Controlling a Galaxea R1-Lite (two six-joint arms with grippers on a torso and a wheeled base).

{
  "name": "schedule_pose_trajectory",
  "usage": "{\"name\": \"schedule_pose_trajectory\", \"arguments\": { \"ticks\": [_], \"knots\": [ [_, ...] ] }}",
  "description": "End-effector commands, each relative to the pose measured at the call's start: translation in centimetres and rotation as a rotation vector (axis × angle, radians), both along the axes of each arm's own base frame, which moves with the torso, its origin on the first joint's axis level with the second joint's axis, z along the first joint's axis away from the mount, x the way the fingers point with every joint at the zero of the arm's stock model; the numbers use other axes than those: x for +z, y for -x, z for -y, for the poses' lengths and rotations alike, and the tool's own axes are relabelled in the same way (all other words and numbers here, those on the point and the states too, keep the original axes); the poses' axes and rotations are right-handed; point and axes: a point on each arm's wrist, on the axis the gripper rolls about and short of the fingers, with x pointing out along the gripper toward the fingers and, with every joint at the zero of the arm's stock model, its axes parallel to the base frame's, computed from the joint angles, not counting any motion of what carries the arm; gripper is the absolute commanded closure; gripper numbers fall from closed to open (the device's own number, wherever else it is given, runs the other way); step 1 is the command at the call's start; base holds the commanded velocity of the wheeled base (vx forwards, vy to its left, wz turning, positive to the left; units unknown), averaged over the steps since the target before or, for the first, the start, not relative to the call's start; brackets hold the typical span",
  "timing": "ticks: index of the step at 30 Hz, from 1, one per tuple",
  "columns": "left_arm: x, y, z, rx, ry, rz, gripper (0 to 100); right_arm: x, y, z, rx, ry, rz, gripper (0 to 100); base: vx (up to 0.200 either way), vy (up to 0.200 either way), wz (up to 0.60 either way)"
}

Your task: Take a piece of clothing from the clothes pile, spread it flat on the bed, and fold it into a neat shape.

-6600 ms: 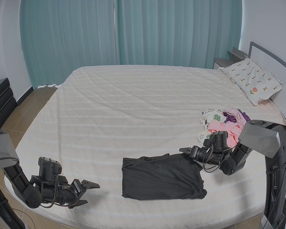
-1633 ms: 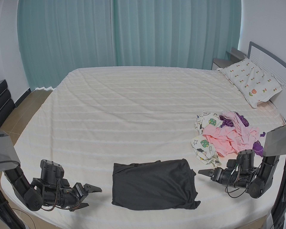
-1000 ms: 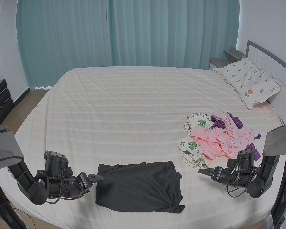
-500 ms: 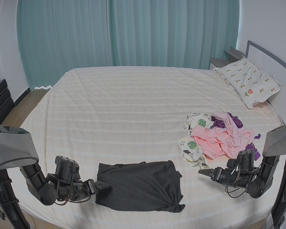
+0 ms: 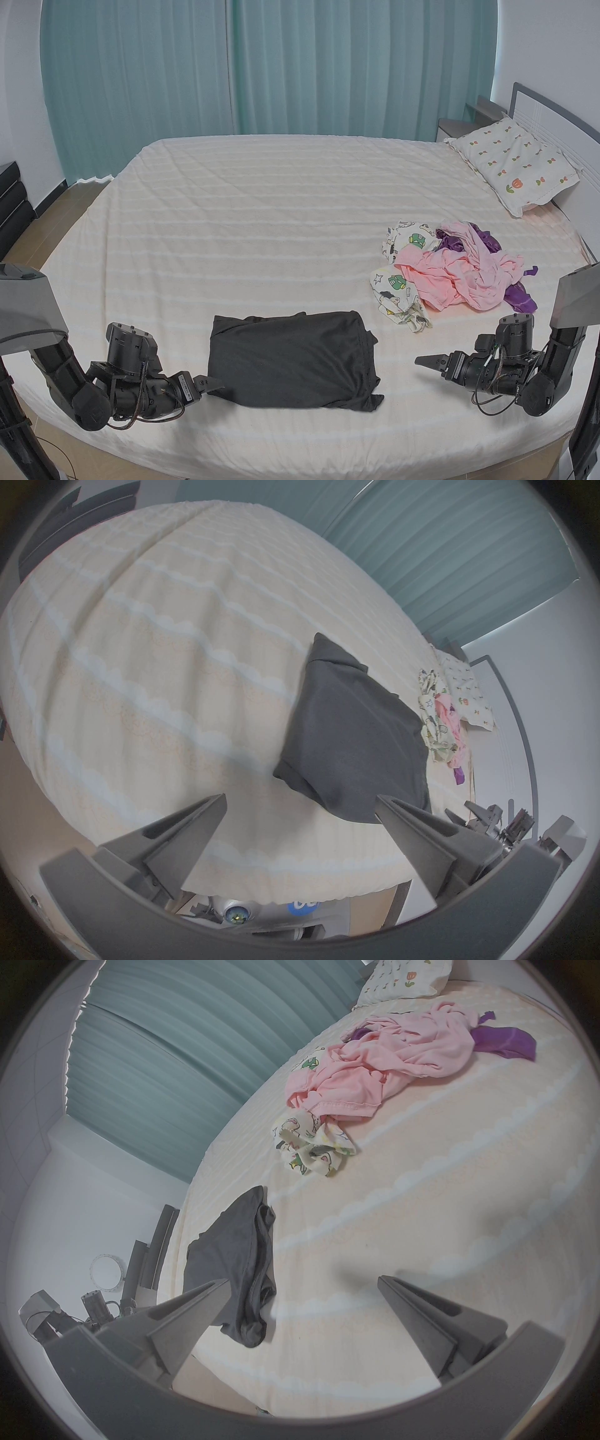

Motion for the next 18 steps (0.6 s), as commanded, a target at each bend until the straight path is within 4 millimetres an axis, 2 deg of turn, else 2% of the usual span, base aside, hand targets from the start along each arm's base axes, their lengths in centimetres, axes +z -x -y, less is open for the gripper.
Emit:
{"name": "schedule_pose_trajectory", "arguments": {
  "ticks": [1, 4, 7, 9, 10, 11, 13, 14, 18],
  "knots": [
    [0.6, -1.0, 0.3, 0.004, 0.014, 0.040, 0, 0.0, 0.0, 0.0, 0.001, -0.001, 0.002, 0, 0.000, 0.000, 0.00],
    [0.6, -1.6, 0.5, 0.010, 0.023, 0.045, 0, 0.1, 0.0, 0.0, 0.001, -0.001, 0.003, 0, 0.000, 0.000, 0.00],
    [0.0, -3.4, 1.1, 0.018, 0.029, 0.057, 0, 0.1, 0.0, 0.0, 0.001, -0.001, 0.005, 0, 0.000, 0.000, 0.00],
    [0.0, -3.4, 1.1, 0.018, 0.029, 0.057, 0, 0.1, 0.0, 0.0, 0.001, -0.001, 0.005, 0, 0.000, 0.000, 0.00],
    [-0.4, -5.1, 1.4, 0.032, 0.022, 0.074, 0, 0.1, 0.0, 0.0, 0.001, -0.001, 0.005, 0, 0.000, 0.000, 0.00],
    [-0.7, -5.8, 1.6, 0.033, 0.021, 0.081, 0, 0.2, 0.0, 0.0, 0.001, -0.002, 0.008, 0, 0.000, 0.000, 0.00],
    [-0.9, -6.4, 1.8, 0.030, 0.020, 0.089, 0, 0.1, 0.0, 0.0, 0.002, -0.001, 0.007, 0, 0.000, 0.000, 0.00],
    [-1.2, -7.5, 2.1, 0.024, 0.019, 0.102, 0, 0.1, 0.0, 0.0, 0.001, -0.001, 0.005, 0, 0.000, 0.000, 0.00],
    [-2.4, -9.4, 2.3, 0.012, -0.027, 0.126, 0, 0.1, -0.1, -0.1, 0.001, -0.001, 0.005, 0, 0.000, 0.000, 0.00]
  ]
}}
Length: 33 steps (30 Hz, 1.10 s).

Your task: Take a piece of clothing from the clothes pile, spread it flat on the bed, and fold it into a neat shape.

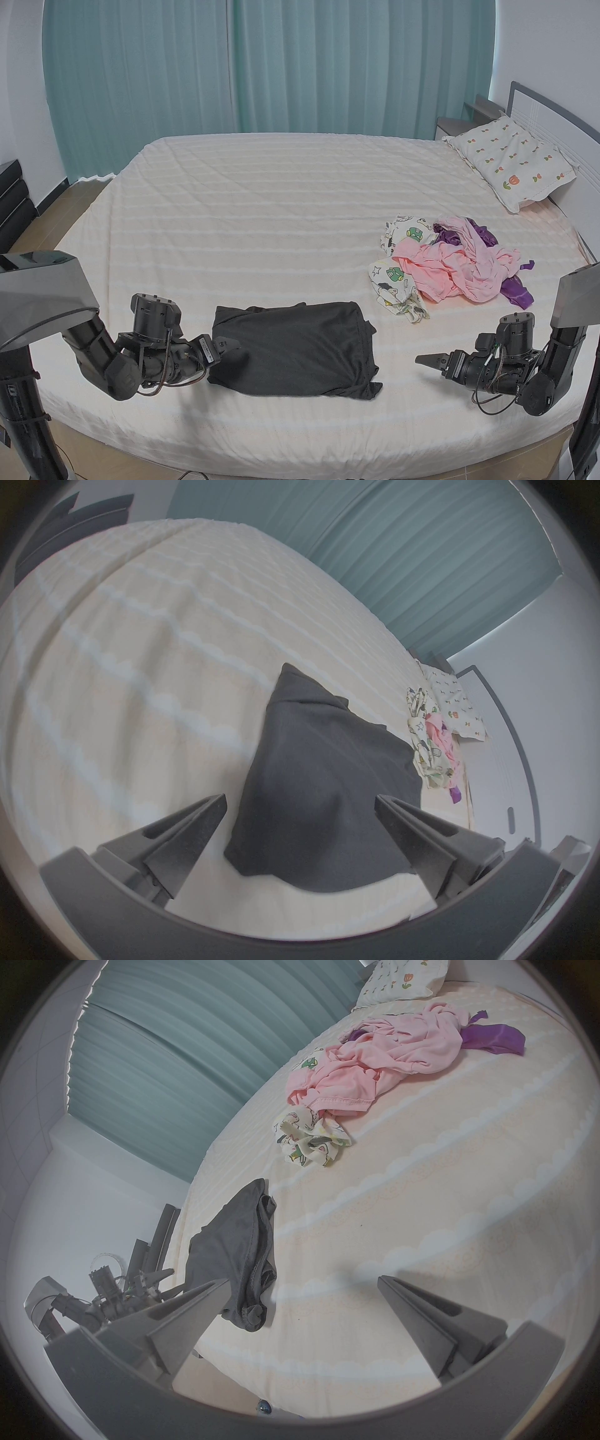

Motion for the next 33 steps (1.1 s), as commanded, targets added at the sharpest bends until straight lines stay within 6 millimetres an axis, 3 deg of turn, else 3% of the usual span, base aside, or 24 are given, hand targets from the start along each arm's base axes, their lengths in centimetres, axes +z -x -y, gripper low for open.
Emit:
{"name": "schedule_pose_trajectory", "arguments": {
  "ticks": [1, 11, 32, 33],
  "knots": [
    [-2.7, -3.0, 0.5, 0.000, -0.055, -0.002, 0, 0.0, -0.1, 0.0, 0.001, -0.001, 0.001, 0, 0.000, 0.000, 0.00],
    [-3.4, -6.0, 0.5, -0.013, -0.086, 0.056, 0, -0.1, -0.2, -0.1, 0.003, 0.000, 0.002, 0, 0.000, 0.000, 0.00],
    [-2.2, -6.0, 1.6, -0.135, -0.022, 0.098, 0, -0.4, -0.5, -0.2, 0.003, 0.000, 0.000, 0, 0.000, 0.000, 0.00],
    [-2.2, -5.9, 1.7, -0.140, -0.025, 0.100, 100, -0.4, -0.5, -0.2, 0.003, 0.000, 0.000, 0, 0.000, 0.000, 0.00]
  ]
}}
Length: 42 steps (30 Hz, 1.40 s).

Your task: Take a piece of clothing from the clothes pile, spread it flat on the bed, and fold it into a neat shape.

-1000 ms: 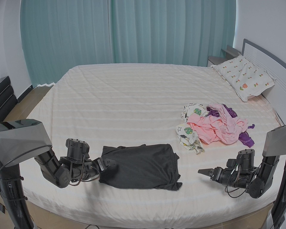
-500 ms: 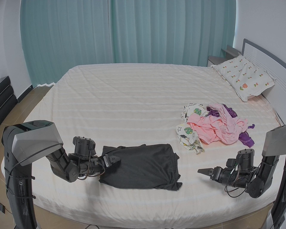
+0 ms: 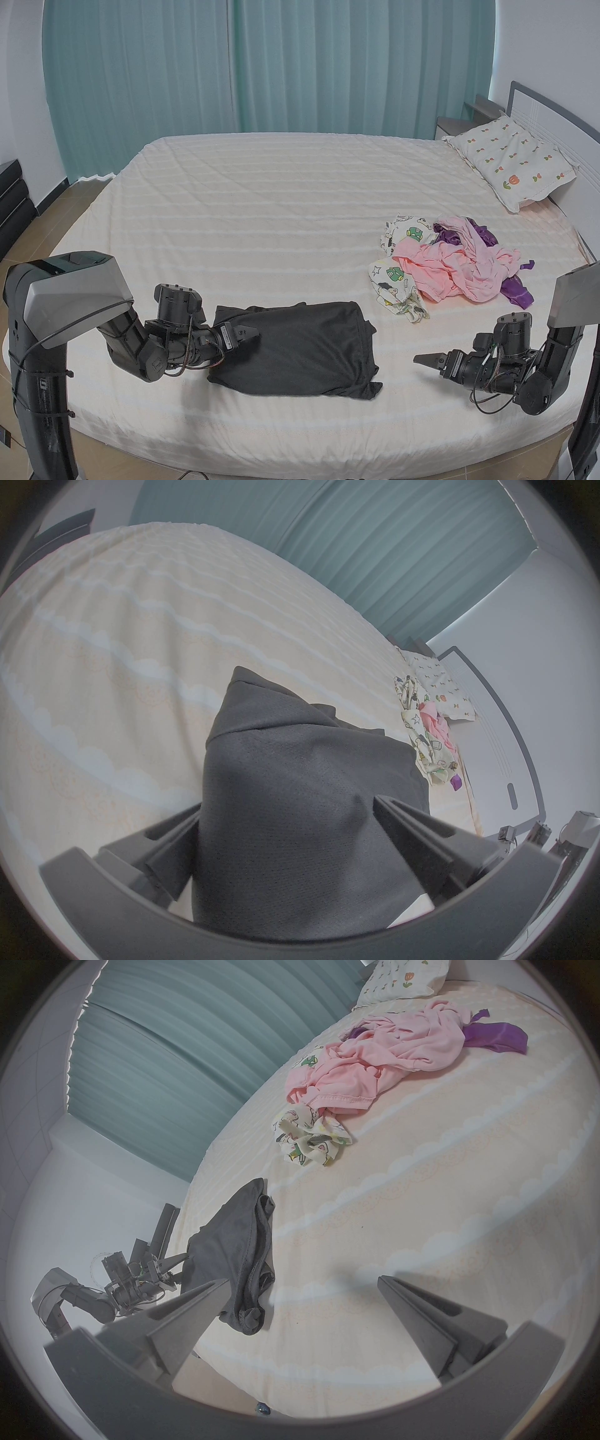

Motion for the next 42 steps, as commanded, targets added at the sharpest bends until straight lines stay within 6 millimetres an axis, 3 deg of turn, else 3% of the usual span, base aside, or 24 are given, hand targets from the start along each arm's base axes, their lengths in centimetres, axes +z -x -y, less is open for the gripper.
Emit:
{"name": "schedule_pose_trajectory", "arguments": {
  "ticks": [1, 7, 14, 17, 42],
  "knots": [
    [0.3, 0.2, 0.2, -0.012, -0.004, 0.009, 100, -0.1, -0.1, 0.0, 0.001, 0.000, -0.001, 0, 0.000, 0.000, 0.00],
    [0.5, 0.4, -0.1, -0.003, -0.016, 0.013, 100, 0.0, -0.1, 0.0, 0.001, -0.001, 0.001, 0, 0.000, 0.000, 0.00],
    [2.1, 0.6, -0.9, 0.020, -0.011, 0.034, 100, -0.1, -0.1, 0.0, 0.001, 0.000, -0.001, 0, 0.000, 0.000, 0.00],
    [2.4, 1.6, -1.1, 0.019, -0.021, 0.011, 100, -0.1, -0.1, 0.0, 0.001, 0.000, -0.001, 0, 0.000, 0.000, 0.00],
    [2.7, 1.9, -4.7, 0.111, -0.042, 0.001, 100, -0.1, -0.1, 0.0, 0.001, 0.000, -0.001, 0, 0.000, 0.000, 0.00]
  ]
}}
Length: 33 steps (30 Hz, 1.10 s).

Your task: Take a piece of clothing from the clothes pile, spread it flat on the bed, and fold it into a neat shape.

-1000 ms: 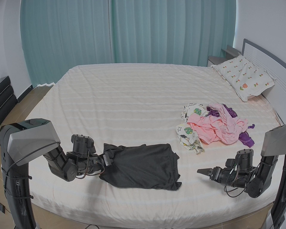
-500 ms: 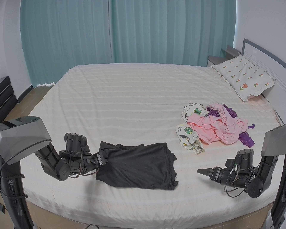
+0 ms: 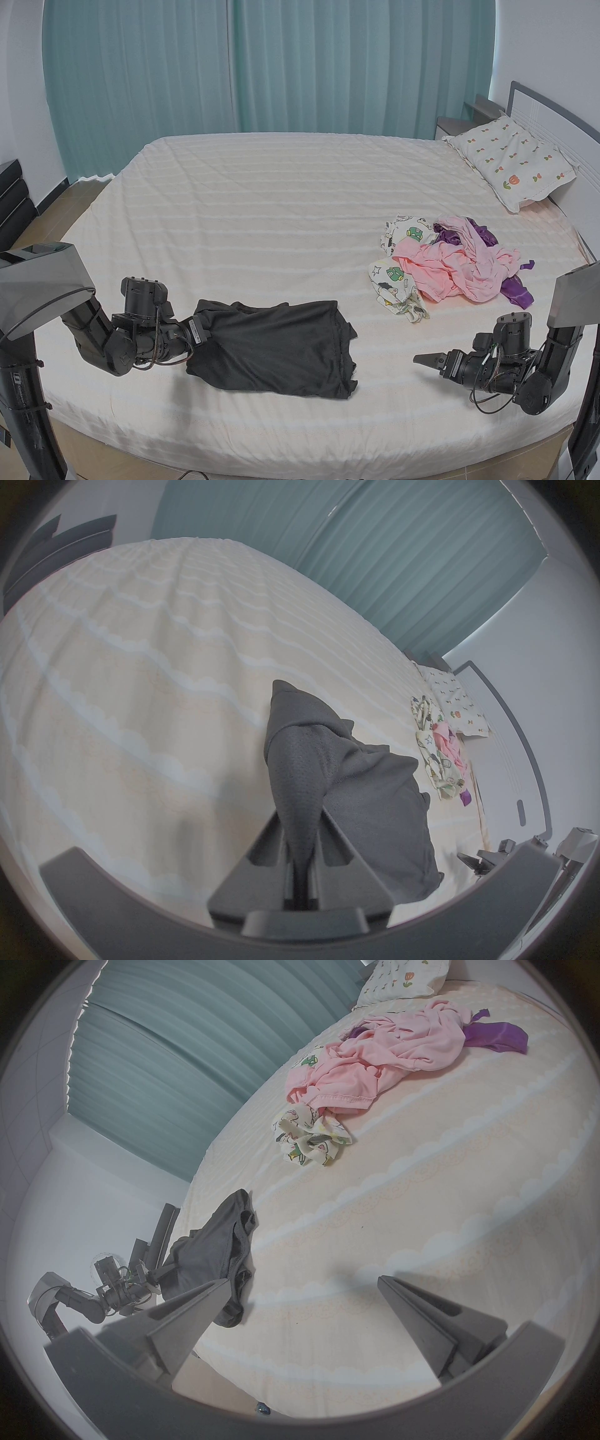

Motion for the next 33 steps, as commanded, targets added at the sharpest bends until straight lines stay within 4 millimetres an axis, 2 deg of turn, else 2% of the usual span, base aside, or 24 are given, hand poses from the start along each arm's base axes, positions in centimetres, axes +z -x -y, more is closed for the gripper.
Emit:
{"name": "schedule_pose_trajectory", "arguments": {
  "ticks": [1, 7, 11, 33],
  "knots": [
    [0.1, 0.2, -0.4, 0.010, -0.001, -0.001, 100, 0.0, 0.0, 0.0, 0.000, 0.000, -0.002, 0, 0.000, 0.000, 0.00],
    [0.1, 0.2, -0.7, 0.020, -0.001, -0.004, 100, 0.0, 0.0, 0.0, 0.002, 0.000, -0.002, 0, 0.000, 0.000, 0.00],
    [0.2, 0.4, -1.6, 0.041, 0.000, 0.000, 100, 0.0, 0.0, 0.0, 0.002, 0.000, -0.002, 0, 0.000, 0.200, 0.00],
    [0.2, 0.8, -3.4, 0.094, -0.004, -0.014, 100, -0.3, 0.0, -0.2, 0.008, 0.002, -0.009, 0, 0.000, 0.200, 0.00]
  ]
}}
